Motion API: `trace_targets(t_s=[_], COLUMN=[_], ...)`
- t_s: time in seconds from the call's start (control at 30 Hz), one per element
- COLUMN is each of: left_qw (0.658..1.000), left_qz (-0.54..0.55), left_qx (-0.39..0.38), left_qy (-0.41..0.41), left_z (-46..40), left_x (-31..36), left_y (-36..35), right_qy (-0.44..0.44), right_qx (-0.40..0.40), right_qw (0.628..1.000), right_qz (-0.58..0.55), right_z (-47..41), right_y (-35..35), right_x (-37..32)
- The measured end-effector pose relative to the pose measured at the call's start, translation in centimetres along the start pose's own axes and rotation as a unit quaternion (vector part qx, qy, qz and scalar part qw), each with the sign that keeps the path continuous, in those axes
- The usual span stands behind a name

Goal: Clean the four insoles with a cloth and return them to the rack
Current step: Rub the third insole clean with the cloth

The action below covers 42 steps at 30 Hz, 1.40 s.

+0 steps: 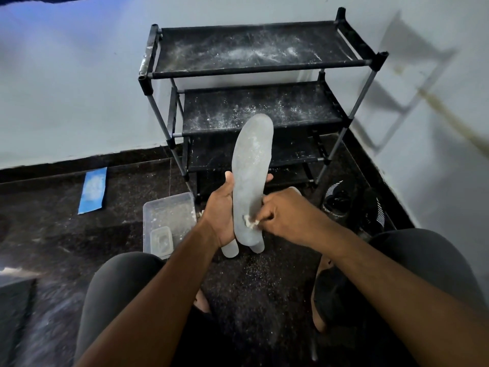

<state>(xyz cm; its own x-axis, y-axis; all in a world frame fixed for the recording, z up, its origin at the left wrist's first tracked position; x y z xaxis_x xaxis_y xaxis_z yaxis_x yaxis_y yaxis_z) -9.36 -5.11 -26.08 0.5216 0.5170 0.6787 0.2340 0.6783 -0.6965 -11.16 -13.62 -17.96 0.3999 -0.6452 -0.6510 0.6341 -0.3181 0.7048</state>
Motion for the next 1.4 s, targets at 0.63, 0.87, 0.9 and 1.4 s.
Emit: trace_targets(t_s=[0.63, 0.87, 0.9, 1.4], left_qw=[1.0, 1.0, 1.0, 0.996], left_qz=[0.003, -0.012, -0.011, -0.076], left_qx=[0.022, 0.026, 0.026, 0.047], left_qy=[0.003, 0.001, 0.006, 0.032], left_z=[0.5, 0.9, 0.9, 0.8], left_x=[-0.2, 0.2, 0.2, -0.7], left_y=[-0.5, -0.8, -0.7, -0.3], right_qy=[-0.025, -0.034, -0.025, -0.049], right_qx=[0.21, -0.012, -0.008, 0.119], right_qw=[0.975, 0.995, 0.995, 0.975], right_qz=[-0.067, -0.089, -0.096, -0.181], right_z=[1.3, -0.5, -0.4, 0.3], right_y=[5.4, -0.2, 0.1, 3.2], right_x=[2.0, 1.7, 1.6, 3.1])
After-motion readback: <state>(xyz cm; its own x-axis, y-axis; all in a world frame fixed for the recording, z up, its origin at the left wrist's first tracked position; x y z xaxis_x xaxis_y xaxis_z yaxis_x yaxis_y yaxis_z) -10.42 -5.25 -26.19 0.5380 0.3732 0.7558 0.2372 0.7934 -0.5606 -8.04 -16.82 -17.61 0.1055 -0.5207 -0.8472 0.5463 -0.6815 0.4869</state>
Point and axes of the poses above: each hand's wrist, its own z-axis away from the middle knuckle, its own y-axis out of the back of the hand, x = y × z, the point moved 9 cm from there along -z, towards the middle knuckle, and after that the axes turned 14 degrees about -x, right-handed, at the moved point
